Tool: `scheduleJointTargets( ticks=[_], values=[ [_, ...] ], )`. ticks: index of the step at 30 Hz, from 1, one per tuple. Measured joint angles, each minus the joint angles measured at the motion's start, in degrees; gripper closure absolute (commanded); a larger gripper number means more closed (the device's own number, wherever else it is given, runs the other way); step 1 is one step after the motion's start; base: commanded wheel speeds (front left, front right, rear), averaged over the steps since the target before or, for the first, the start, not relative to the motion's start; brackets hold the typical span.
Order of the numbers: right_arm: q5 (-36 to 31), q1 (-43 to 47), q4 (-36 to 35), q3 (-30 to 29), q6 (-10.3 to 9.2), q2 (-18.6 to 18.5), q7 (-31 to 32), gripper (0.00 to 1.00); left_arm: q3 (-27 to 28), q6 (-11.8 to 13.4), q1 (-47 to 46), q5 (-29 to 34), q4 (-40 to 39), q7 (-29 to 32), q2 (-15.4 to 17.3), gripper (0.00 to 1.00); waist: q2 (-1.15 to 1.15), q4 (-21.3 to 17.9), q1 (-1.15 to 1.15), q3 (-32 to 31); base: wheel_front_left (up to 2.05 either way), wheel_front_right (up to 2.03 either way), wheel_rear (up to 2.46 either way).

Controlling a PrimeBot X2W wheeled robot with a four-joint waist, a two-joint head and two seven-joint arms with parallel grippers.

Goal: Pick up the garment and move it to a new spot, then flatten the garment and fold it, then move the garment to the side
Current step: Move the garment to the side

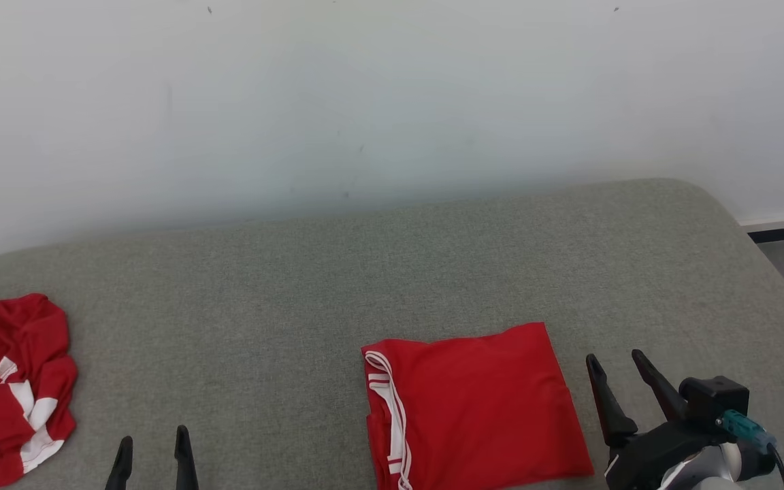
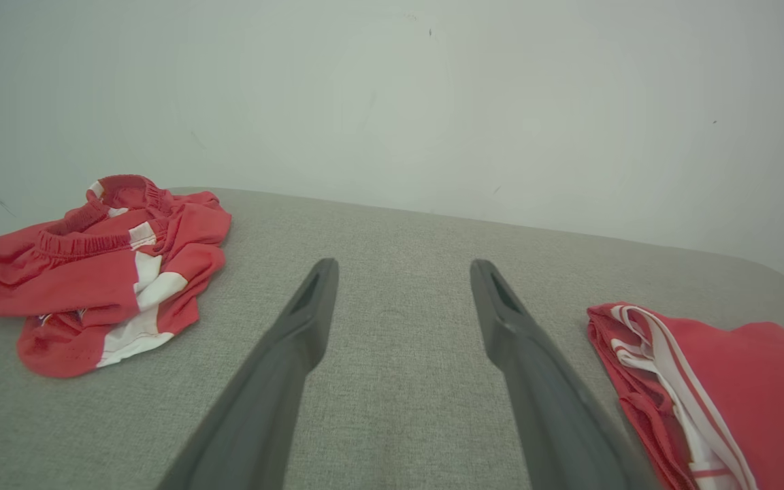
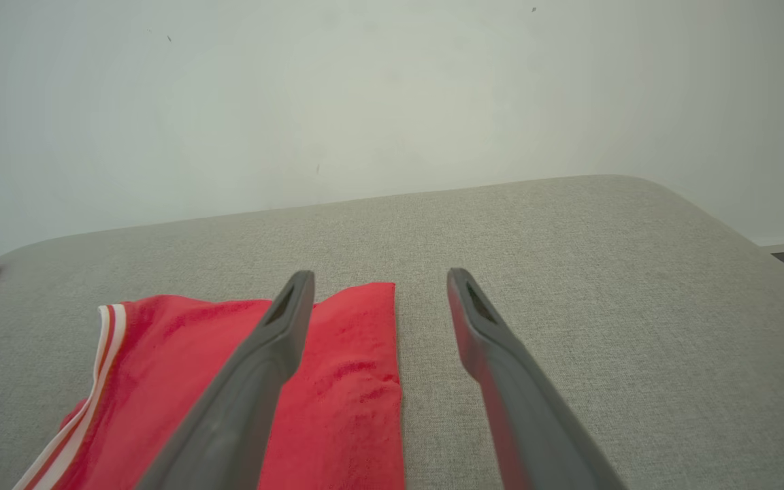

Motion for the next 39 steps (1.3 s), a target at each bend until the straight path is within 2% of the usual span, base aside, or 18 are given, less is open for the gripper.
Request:
scheduleJointTargets(
  ticks=[7, 19, 26, 33, 34, 35, 36, 39],
  values=[
    [-0.7, -2.2, 0.9, -0.1, 0.0, -1.6, 3.3, 0.0, -0.8, 0.1, 0.1, 0.1, -0.7, 0.0, 0.0, 0.0, 0.0, 1.6, 0.0, 0.3, 0.0, 0.0, 0.0],
    [-0.5, -5.0, 8.3, -0.1, 0.0, -3.8, 13.1, 0.0, -2.5, -0.3, -0.8, 1.1, -2.7, 0.0, 0.0, 0.0, 0.0, 6.1, 0.0, 3.7, 0.0, 0.0, 0.0],
    [0.4, -7.3, 10.5, 0.2, 0.0, -4.1, 15.5, 0.0, -3.1, -0.3, -3.5, 1.1, -3.1, 0.0, 0.0, 0.0, 0.01, 8.4, 0.0, 7.5, 0.0, 0.0, 0.0],
    [1.4, -9.0, 14.2, 0.2, -0.01, -3.5, 21.3, 0.0, -3.4, -0.3, -5.4, 1.0, -3.0, 0.0, 0.0, 0.0, 0.0, 10.3, 0.0, 10.5, 0.0, 0.0, 0.0],
    [1.7, -9.2, 14.3, 0.4, -0.02, -3.6, 22.4, 0.26, -3.4, -0.3, -5.5, 1.0, -3.0, 0.0, 0.0, 0.0, 0.0, 10.5, 0.0, 10.8, 0.0, 0.0, 0.0],
    [2.0, -9.5, 14.2, 1.0, -0.13, -3.8, 23.2, 0.82, -3.4, -0.3, -5.7, 1.0, -3.0, 0.0, 0.0, 0.0, 0.0, 10.7, -0.01, 11.0, 0.0, 0.0, 0.0],
    [2.1, -9.6, 14.0, 1.4, -0.14, -4.1, 23.8, 1.0, -3.4, -0.3, -5.9, 1.0, -3.0, 0.0, 0.0, 0.0, -0.01, 10.8, -0.01, 11.3, 0.0, 0.0, 0.0],
    [1.9, -10.2, 12.9, 3.6, 0.01, -5.2, 25.2, 1.0, -3.2, -0.3, -6.1, 1.0, -3.0, 0.0, 0.0, 0.0, 0.0, 10.8, -0.01, 11.8, 0.0, 0.0, 0.0]
  ],
)
